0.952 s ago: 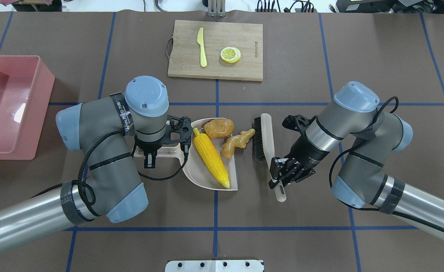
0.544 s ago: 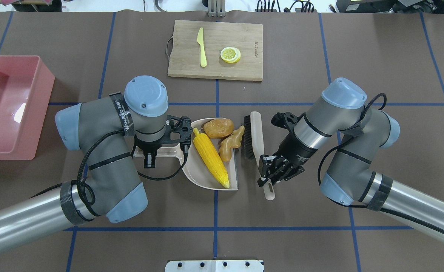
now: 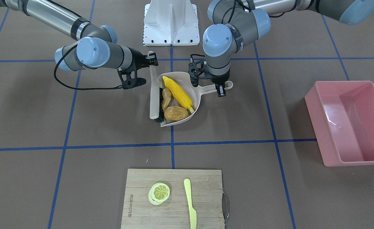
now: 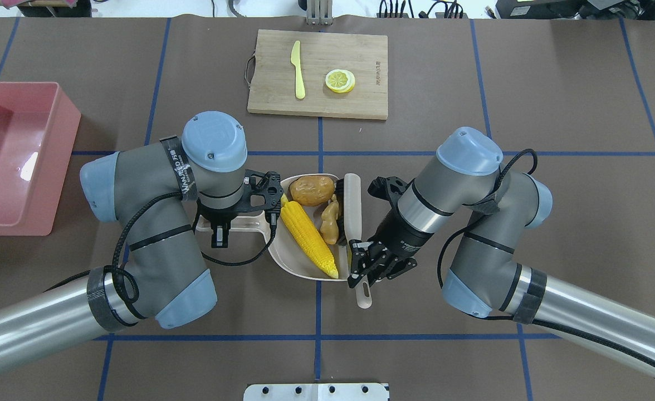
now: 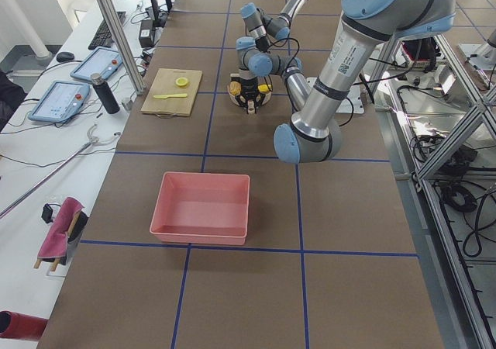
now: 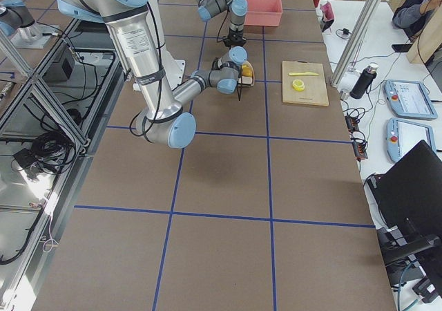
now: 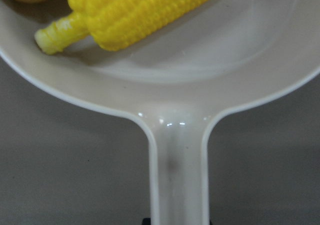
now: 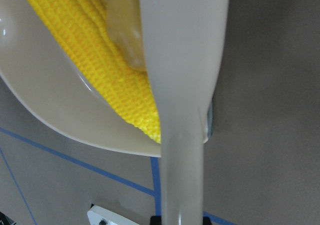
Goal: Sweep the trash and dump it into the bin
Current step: 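Press the brush on the dustpan edge while the left gripper tilts the dustpan up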
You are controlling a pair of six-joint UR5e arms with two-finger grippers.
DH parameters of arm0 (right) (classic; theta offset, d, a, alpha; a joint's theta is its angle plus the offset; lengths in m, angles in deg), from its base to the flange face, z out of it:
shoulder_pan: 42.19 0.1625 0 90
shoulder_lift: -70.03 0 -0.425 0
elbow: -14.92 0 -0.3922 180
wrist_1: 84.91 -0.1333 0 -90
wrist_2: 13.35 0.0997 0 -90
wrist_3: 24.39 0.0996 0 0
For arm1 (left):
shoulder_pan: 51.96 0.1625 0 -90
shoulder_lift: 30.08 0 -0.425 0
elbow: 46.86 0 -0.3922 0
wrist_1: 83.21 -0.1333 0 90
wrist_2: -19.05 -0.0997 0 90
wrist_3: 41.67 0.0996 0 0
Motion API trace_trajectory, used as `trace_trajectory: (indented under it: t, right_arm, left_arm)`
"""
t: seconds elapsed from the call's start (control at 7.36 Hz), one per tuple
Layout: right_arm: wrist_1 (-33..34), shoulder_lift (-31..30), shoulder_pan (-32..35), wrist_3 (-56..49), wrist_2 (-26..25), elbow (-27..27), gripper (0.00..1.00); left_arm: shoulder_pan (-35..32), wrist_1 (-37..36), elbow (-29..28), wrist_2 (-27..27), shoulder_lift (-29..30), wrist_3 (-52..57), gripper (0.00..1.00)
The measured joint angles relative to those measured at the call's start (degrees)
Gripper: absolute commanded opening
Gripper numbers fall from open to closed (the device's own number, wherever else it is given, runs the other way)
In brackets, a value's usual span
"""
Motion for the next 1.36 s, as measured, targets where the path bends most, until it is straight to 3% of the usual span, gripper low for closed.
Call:
trace_trajectory:
  t: [0.68,1.36]
  right_arm:
    - [-0.06,0.73,-0.58,1.31,-0.04,0.19,0.0]
    - [0.01,-2.42,2.78,2.3,2.98,2.87,0.0]
  left_arm:
    - [-0.29,0.5,0.42,0.02,-0.17,-0.16,0.0]
    - [-1.79,6.38,1.81,0.08,-1.68,-1.85,0.0]
